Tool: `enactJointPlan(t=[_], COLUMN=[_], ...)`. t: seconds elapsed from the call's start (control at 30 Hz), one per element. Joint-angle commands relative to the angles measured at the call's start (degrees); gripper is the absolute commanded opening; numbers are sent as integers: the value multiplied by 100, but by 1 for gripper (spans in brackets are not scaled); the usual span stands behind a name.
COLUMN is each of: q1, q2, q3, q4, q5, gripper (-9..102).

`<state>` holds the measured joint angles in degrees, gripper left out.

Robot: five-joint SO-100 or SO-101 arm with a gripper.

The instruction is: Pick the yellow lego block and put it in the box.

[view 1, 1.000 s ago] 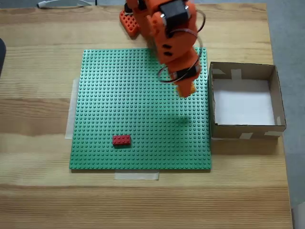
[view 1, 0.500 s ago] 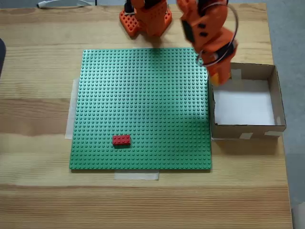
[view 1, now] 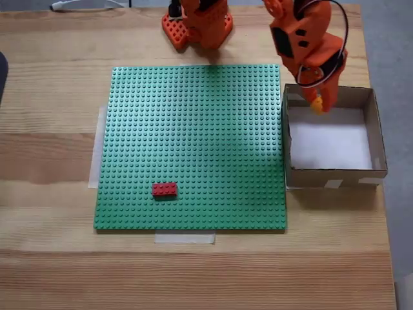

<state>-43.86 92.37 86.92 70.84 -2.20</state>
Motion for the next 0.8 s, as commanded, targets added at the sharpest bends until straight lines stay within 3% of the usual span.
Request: enactJointPlan(t=[0.0, 0.33, 0.77], q1=[18, -97, -220], q2=[-404, -1397, -2312], q3=[-738, -1670, -1811], q4=[193, 536, 176], q5=[88, 193, 185], gripper=[6, 5, 6])
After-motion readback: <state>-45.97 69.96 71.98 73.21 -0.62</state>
